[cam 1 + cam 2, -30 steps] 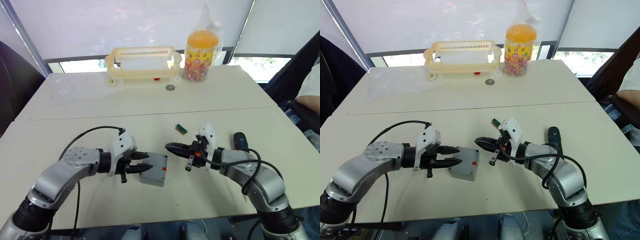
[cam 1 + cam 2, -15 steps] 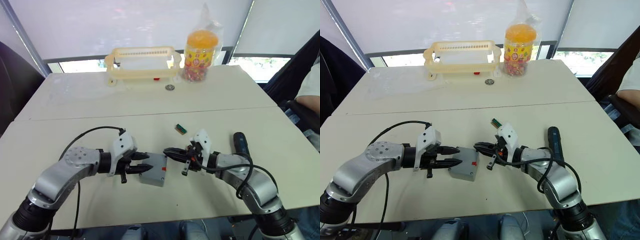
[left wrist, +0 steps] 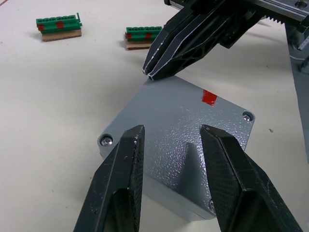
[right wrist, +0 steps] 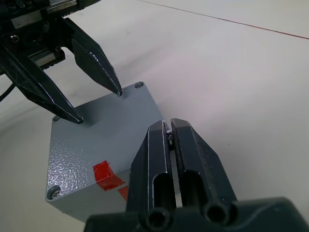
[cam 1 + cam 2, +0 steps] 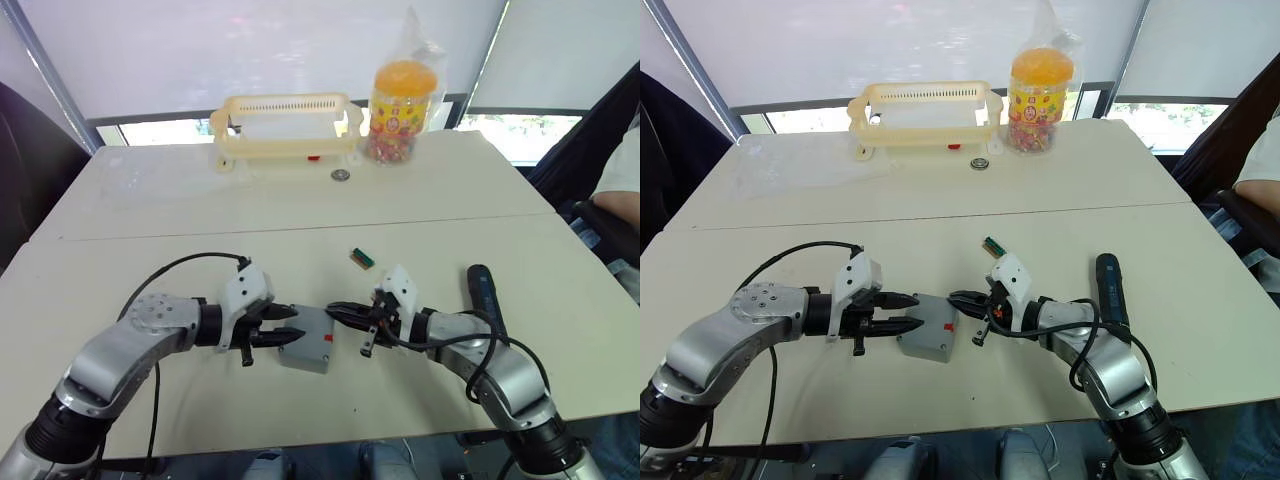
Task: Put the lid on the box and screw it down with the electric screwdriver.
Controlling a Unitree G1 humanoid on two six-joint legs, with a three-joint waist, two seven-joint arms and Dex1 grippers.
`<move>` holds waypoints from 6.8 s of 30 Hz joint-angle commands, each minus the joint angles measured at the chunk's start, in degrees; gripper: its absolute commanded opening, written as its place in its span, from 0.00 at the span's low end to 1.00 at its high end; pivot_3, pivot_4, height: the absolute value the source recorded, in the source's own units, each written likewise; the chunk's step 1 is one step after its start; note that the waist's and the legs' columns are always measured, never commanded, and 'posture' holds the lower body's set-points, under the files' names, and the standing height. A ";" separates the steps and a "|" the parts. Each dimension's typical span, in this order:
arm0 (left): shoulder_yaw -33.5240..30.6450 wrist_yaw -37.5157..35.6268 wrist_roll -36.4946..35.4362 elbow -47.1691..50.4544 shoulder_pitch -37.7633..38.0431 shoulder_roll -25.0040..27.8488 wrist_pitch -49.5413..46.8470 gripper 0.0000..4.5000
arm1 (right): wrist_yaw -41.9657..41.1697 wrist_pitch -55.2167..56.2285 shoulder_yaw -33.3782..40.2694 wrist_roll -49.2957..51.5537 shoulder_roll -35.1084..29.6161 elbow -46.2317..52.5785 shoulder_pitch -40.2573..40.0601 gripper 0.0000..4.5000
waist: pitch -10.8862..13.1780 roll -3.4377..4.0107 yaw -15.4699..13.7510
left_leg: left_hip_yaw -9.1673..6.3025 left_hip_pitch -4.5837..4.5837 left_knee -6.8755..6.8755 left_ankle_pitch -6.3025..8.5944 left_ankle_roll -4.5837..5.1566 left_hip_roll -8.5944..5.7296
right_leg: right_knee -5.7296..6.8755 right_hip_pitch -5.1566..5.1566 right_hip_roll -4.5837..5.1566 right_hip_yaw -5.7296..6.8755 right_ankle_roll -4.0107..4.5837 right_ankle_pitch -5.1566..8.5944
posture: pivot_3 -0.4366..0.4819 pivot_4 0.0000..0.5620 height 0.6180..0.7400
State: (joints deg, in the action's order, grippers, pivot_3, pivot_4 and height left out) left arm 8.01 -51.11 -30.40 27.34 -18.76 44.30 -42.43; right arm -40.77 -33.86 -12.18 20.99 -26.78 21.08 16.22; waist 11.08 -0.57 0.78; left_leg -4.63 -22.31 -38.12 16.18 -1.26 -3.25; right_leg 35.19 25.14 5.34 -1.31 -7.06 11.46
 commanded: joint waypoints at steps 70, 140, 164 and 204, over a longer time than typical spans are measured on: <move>-4.95 -10.67 -7.92 -3.16 -17.09 3.58 -3.25 0.41 | 30.58 -39.61 33.45 31.24 -25.20 -18.49 15.93 0.39 | -0.13 -0.44 0.35 | 0.45 0.78 -0.10 0.21 0.38 0.15 | -0.22 -0.79 -0.11 -0.19 0.16 0.20 | 0.48 0.27 1.00; 3.98 -4.14 4.47 -2.81 0.25 -1.09 4.13 0.41 | 22.03 7.90 4.28 6.97 16.11 14.91 -3.56 0.39 | -0.11 -0.19 0.01 | 0.08 0.10 0.01 0.07 0.12 0.08 | 0.07 0.00 -0.09 -0.10 0.04 0.10 | 0.48 0.27 1.00; 3.58 -3.14 4.40 -2.37 0.19 -1.27 3.22 0.41 | 18.17 14.62 1.46 1.74 15.87 9.52 -7.05 0.39 | -0.12 -0.19 0.03 | 0.08 0.23 0.01 0.07 0.12 0.07 | 0.07 -0.12 -0.10 -0.10 0.04 0.10 | 0.48 0.27 1.00; 3.34 -3.42 5.70 -3.08 2.28 -0.82 5.01 0.41 | 14.86 18.18 -1.02 -3.97 12.91 3.73 -10.96 0.39 | -0.57 -0.21 -0.01 | 0.04 0.94 0.16 0.13 0.21 0.12 | -0.04 -0.81 -0.11 -0.07 0.26 0.29 | 0.48 0.27 1.00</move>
State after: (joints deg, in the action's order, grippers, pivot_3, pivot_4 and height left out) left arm 11.46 -54.61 -25.46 24.77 -17.44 42.91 -36.94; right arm -25.32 -14.15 -12.25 18.69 -12.42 27.28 7.24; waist 10.51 -0.78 0.77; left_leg -4.59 -21.37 -37.96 16.31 -1.05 -3.14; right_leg 35.15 24.33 5.24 -1.38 -6.81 11.75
